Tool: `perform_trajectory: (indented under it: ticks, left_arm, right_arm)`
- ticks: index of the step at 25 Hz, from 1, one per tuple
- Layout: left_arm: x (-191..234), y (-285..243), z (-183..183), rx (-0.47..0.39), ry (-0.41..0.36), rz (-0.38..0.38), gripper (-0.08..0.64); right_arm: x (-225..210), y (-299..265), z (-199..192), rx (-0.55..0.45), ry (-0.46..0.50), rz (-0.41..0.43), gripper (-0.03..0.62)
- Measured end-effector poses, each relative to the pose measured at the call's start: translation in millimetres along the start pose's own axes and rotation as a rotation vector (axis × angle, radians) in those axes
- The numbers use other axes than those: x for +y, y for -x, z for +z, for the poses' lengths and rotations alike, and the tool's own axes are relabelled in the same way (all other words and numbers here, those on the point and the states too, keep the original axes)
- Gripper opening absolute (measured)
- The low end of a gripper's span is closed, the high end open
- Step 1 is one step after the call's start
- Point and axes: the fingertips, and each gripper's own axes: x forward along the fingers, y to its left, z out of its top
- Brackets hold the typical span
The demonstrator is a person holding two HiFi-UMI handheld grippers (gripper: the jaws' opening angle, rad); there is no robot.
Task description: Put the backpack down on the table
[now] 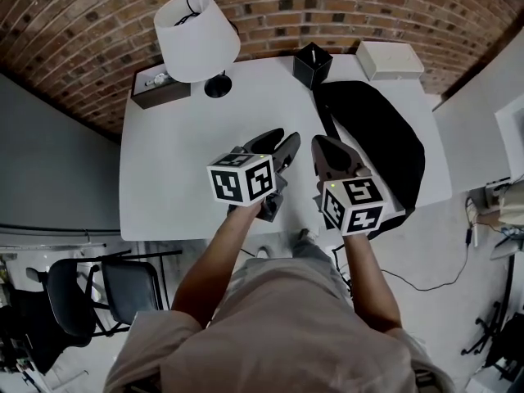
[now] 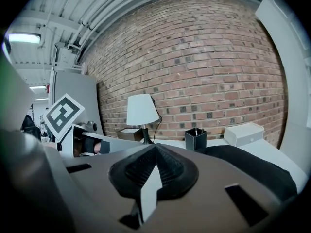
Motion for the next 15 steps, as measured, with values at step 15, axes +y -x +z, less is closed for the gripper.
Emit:
perform_trajectory:
  ticks: [15]
  left_arm:
    - [-36,32,-3,-0.029,-0.255,-0.001,0.029]
  right_arm:
    - [33,24,1,-0.033,0.018,-0.028,0.002]
